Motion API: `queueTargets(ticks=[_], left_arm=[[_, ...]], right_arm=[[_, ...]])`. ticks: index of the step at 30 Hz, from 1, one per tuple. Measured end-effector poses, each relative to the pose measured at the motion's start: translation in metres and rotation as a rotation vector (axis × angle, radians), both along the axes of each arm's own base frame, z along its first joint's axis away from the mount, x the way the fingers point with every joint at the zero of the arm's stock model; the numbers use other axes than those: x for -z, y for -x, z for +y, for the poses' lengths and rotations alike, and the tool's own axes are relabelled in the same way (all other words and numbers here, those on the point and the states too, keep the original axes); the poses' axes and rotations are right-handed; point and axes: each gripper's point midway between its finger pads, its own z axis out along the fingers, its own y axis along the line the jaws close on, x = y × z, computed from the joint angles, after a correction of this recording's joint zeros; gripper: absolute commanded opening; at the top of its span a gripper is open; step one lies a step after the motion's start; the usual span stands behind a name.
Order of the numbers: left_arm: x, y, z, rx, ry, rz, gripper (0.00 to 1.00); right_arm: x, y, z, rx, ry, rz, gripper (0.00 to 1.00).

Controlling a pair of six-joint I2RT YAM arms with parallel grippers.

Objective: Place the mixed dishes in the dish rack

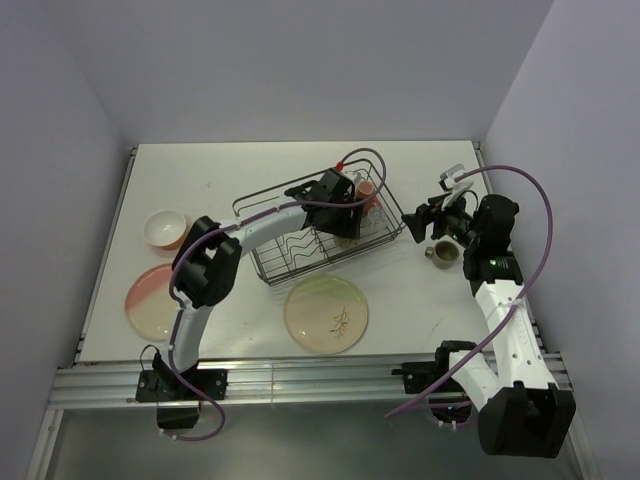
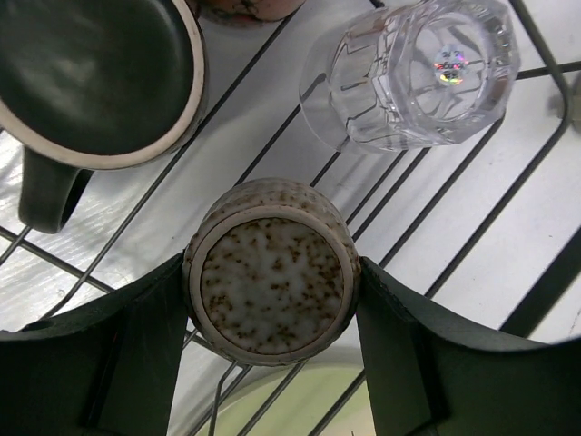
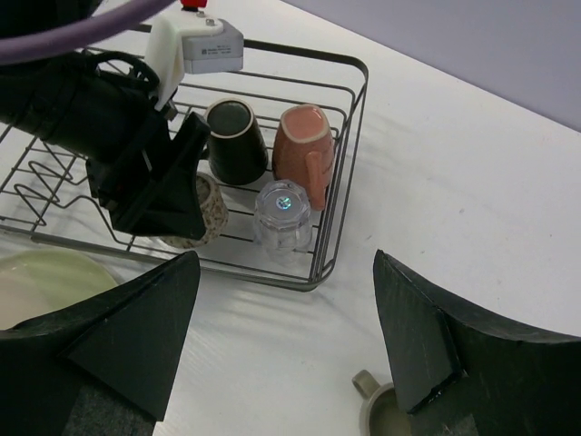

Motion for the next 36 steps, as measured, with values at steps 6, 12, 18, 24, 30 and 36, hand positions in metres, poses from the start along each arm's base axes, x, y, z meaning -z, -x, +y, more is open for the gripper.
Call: queueTargets(ticks=[6, 12, 18, 24, 30, 36], left_arm=[[0.012, -0.004, -0.002, -0.021, -0.016, -0.002, 0.09], [0.016, -0.019, -0.013, -0.037, -0.001, -0.032, 0.17], [0.018, -0.027, -0.016, -0.060, -0.002, -0.055, 0.34], [0.018, -0.028, -0.020, -0.072, 0.001, -0.059, 0.55], [0.018, -0.027, -0.020, -0.076, 0.005, -0.056, 0.64], [0.019, -0.027, -0.020, -0.079, 0.003, -0.054, 0.75]], right_arm=[[-0.002, 0.002, -0.002, 0.012, -0.015, 0.000, 0.84], [-0.002, 0.003, -0.003, 0.019, -0.023, 0.000, 0.84], [-0.002, 0.003, -0.003, 0.019, -0.023, 0.001, 0.84], [-0.002, 0.003, -0.003, 0.019, -0.023, 0.001, 0.84], [0.003, 0.004, -0.003, 0.019, -0.023, 0.007, 0.84], [0.002, 0.003, -0.003, 0.019, -0.023, 0.003, 0.84]])
